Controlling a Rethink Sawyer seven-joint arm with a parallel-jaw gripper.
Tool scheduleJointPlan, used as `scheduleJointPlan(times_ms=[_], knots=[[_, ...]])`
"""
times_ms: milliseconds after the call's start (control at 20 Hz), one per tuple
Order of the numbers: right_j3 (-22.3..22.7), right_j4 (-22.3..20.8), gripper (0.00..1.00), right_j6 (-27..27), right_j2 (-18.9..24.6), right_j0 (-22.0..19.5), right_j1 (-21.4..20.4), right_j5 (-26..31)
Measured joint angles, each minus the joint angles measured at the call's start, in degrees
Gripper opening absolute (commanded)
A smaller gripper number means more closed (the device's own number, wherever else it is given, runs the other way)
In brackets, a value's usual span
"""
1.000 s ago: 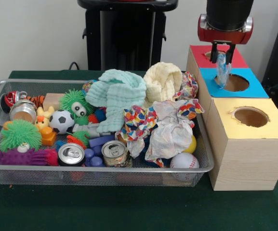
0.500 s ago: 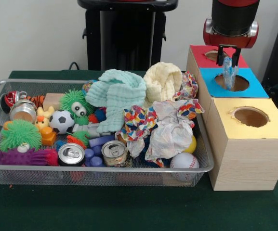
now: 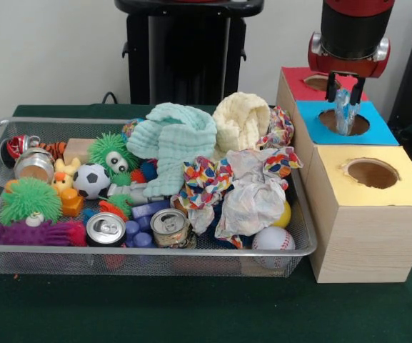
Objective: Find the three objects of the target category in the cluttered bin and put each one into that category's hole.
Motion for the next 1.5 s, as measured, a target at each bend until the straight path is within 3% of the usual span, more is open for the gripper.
scheduleJointPlan(times_ms=[800,1500], knots=[[-0.07,-0.09,1.0,0.0,-0.44,0.95,0.88,0.0],[-0.08,-0.09,1.0,0.0,-2.27,0.47,-2.67,1.6]])
